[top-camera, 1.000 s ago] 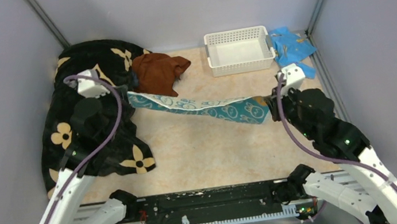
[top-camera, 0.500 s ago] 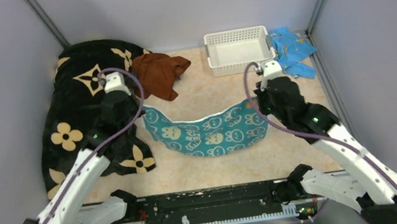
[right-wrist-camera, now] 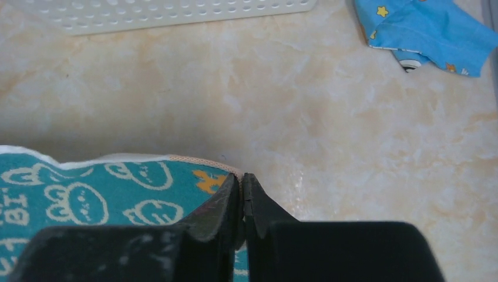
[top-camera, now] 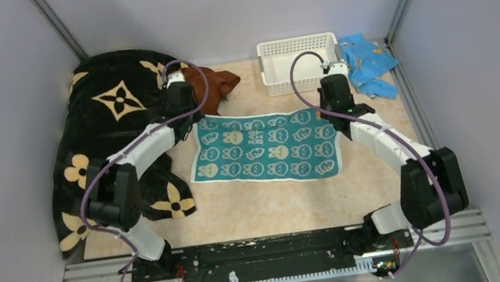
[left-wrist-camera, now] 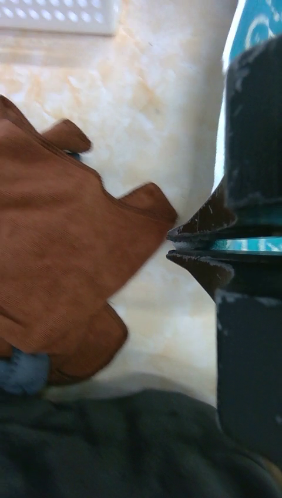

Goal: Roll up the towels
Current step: Flatten out the towel at the center of the board.

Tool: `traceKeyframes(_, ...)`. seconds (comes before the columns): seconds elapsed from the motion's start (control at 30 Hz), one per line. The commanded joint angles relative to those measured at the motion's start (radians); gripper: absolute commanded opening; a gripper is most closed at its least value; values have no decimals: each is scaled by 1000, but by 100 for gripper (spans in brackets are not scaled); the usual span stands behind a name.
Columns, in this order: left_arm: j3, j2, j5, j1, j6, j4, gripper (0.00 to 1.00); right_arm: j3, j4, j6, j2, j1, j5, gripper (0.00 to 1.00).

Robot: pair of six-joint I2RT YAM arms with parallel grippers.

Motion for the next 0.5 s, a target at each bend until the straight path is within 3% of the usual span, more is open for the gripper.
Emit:
traceKeyframes(0.0, 102, 78, 65, 13, 13, 105, 24, 66, 166, -11, 84, -45, -15, 17)
traceKeyframes(0.07, 110, 76, 58, 14, 26, 89, 42, 112, 108, -5, 109, -50, -16, 35)
traceKeyframes(0.17, 66, 18, 60, 14, 27, 64, 57, 132, 30, 23, 80, -50, -65, 46)
traceKeyframes(0.47, -206, -177, 348, 9, -44, -5, 64, -137, -58, 217, -162, -52, -438, 56)
